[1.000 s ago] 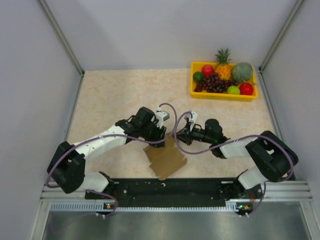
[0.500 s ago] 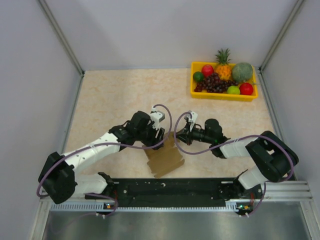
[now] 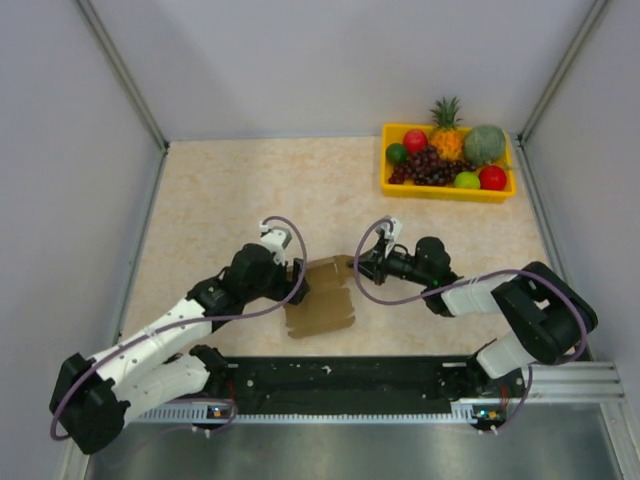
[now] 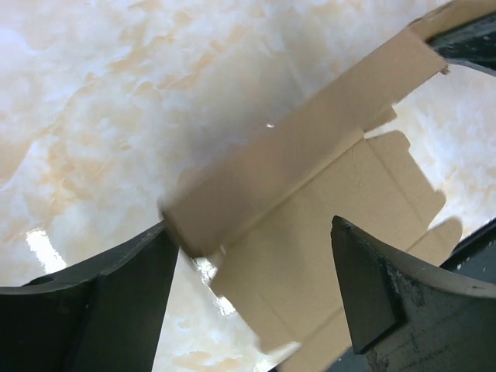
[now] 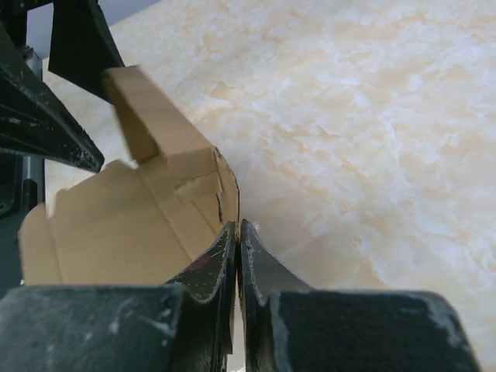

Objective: Fold the paper box

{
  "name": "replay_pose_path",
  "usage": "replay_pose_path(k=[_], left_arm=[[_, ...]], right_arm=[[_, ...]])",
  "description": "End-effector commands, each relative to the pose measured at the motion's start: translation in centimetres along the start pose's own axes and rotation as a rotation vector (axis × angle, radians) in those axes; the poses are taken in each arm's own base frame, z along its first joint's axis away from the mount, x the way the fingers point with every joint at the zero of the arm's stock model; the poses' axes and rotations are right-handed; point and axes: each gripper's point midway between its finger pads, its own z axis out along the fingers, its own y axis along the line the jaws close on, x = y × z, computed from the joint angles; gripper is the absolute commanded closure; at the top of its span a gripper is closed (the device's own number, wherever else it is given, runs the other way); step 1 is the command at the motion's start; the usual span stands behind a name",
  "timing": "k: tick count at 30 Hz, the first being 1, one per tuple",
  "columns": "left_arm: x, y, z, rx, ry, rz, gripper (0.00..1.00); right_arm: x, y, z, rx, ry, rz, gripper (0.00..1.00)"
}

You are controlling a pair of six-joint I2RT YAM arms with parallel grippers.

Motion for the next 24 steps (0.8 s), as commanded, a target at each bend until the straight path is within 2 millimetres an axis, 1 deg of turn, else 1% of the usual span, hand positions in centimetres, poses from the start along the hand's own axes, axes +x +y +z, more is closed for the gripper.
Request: replay_pose_path(k=[1, 2, 3, 4, 5, 7, 8, 10, 11, 13, 14, 16, 17, 19, 20, 21, 22, 23, 24], left_arm=[[-2.7, 0.9, -0.8, 0.003, -0.197, -0.145, 0.16], [-3.0, 0.6, -1.1, 0.029, -0.226, -0.156, 0.17], [-3.0, 0.8, -1.0, 0.036, -0.243, -0.171, 0.18], [-2.7, 0.2, -0.9, 0.079, -0.252, -0.171, 0.19], [-3.1, -0.1, -1.2, 0.097, -0.281, -0.172, 0.21], [-3.2, 0.1, -1.2, 0.105, -0.321, -0.166, 0.25], [-3.9, 0.0, -1.5, 0.112, -0.361, -0.165, 0.26], [-4.0, 0.3, -1.6, 0.100, -0.375, -0.161, 0.28], [-4.4, 1.0, -1.8, 0.063, -0.398, -0.171, 0.28], [-4.7, 1.6, -2.2, 0.023, -0.398, -0.187, 0.29], [-4.5, 2.0, -2.3, -0.005, -0.386, -0.191, 0.32], [-4.4, 2.0, -2.3, -0.010, -0.371, -0.152, 0.35], [-4.4, 2.4, -2.3, -0.034, -0.367, -0.146, 0.36], [-3.8, 3.0, -2.1, -0.071, -0.318, -0.125, 0.38], [-3.6, 2.9, -2.1, -0.068, -0.303, -0.093, 0.38], [-3.8, 2.7, -2.4, -0.060, -0.298, -0.078, 0.36], [-4.2, 2.4, -2.7, -0.043, -0.308, -0.060, 0.31], [-4.6, 2.0, -3.0, -0.025, -0.318, -0.010, 0.29], [-5.4, 1.0, -3.6, 0.023, -0.333, 0.022, 0.28]], right_arm=[[-2.3, 0.2, -0.4, -0.039, -0.108, 0.003, 1.00], [-2.3, 0.3, -0.4, -0.047, -0.108, 0.011, 1.00], [-2.3, 0.3, -0.4, -0.049, -0.107, 0.014, 1.00], [-2.4, 0.4, -0.3, -0.054, -0.111, 0.017, 1.00], [-2.5, 0.5, -0.3, -0.057, -0.114, 0.018, 1.00], [-2.5, 0.5, -0.3, -0.059, -0.117, 0.021, 1.00], [-2.6, 0.6, -0.3, -0.066, -0.121, 0.023, 1.00], [-2.5, 0.6, -0.3, -0.066, -0.117, 0.027, 1.00], [-2.4, 0.5, -0.2, -0.066, -0.112, 0.031, 1.00], [-2.2, 0.4, -0.2, -0.065, -0.103, 0.033, 1.00], [-2.1, 0.4, -0.2, -0.066, -0.101, 0.034, 1.00], [-2.0, 0.4, -0.2, -0.066, -0.101, 0.033, 1.00], [-2.1, 0.4, -0.2, -0.068, -0.104, 0.032, 1.00], [-2.1, 0.5, -0.1, -0.077, -0.103, 0.035, 1.00], [-2.1, 0.4, -0.1, -0.079, -0.101, 0.039, 1.00], [-2.2, 0.5, -0.1, -0.084, -0.103, 0.037, 1.00], [-2.1, 0.6, -0.2, -0.094, -0.101, 0.036, 1.00], [-2.1, 0.6, -0.2, -0.096, -0.096, 0.037, 1.00], [-1.8, 0.5, -0.2, -0.094, -0.079, 0.045, 1.00]])
